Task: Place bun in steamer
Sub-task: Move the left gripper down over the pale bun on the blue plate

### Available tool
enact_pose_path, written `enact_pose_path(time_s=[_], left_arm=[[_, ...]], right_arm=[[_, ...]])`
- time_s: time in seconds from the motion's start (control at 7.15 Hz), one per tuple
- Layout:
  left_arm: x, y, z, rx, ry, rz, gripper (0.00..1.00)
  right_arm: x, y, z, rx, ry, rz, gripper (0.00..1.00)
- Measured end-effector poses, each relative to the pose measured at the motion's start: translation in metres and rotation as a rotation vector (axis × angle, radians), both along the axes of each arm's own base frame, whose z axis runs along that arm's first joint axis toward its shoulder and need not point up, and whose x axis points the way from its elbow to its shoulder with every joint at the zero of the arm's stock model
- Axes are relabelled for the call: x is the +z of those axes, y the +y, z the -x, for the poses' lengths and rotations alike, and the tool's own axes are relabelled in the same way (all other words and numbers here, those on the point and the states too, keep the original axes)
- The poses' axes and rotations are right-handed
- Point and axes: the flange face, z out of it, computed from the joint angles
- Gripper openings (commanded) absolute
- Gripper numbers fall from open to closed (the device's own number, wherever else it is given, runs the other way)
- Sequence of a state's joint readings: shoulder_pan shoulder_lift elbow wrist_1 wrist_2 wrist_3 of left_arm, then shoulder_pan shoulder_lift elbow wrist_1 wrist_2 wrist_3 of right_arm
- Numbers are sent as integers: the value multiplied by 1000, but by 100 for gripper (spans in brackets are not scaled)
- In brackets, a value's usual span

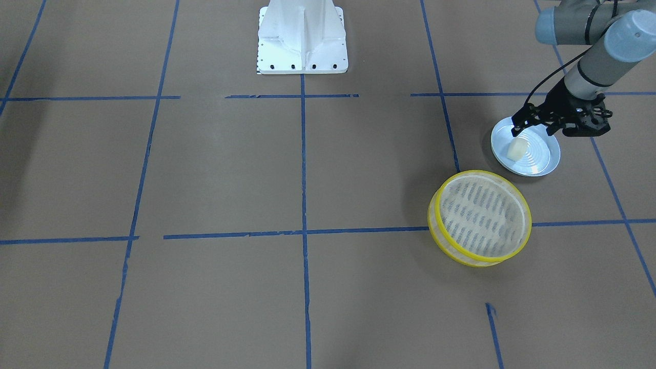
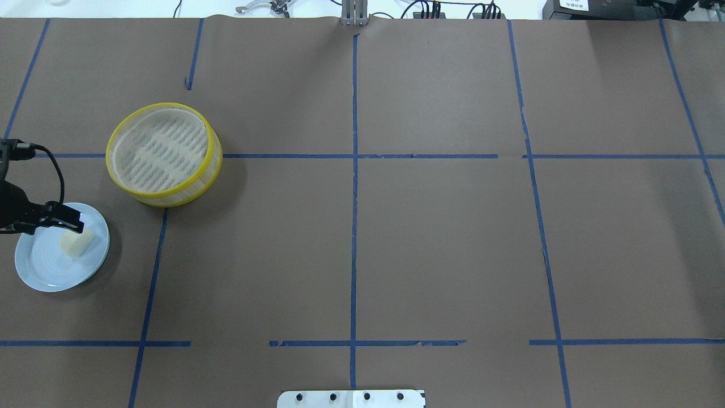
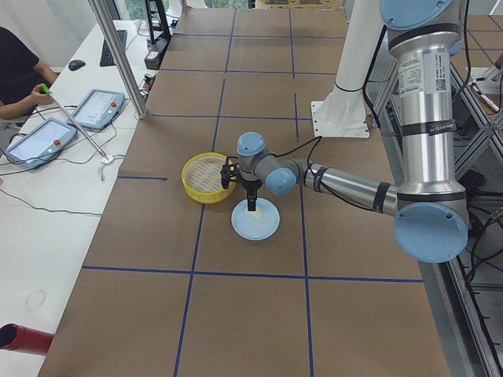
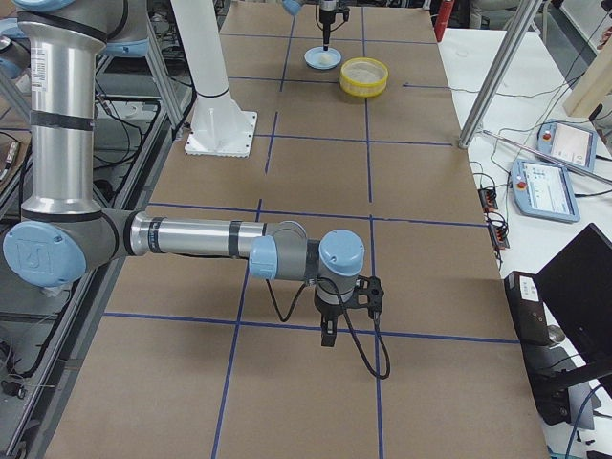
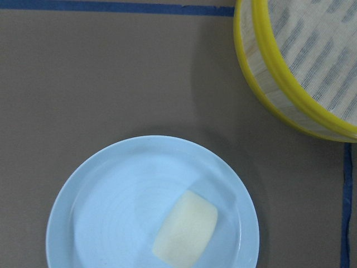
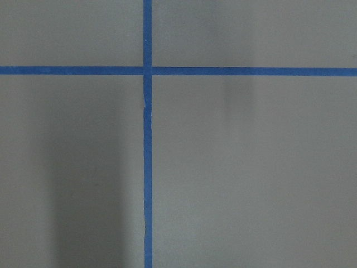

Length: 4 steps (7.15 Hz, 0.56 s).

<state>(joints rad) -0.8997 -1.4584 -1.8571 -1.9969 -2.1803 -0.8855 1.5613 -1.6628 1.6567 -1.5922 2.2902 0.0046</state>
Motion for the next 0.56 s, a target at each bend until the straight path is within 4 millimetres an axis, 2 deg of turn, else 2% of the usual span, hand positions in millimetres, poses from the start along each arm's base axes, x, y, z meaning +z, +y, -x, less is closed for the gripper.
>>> enact_pose_path(time_s=[0.28,0.56], left_arm=[[10,-2,-18,13,-19,1,100],[25,-4,-23,13,-46,-4,100]], right_arm=[[0,0,0,-1,0,0,100],[0,0,1,-1,0,0,100]])
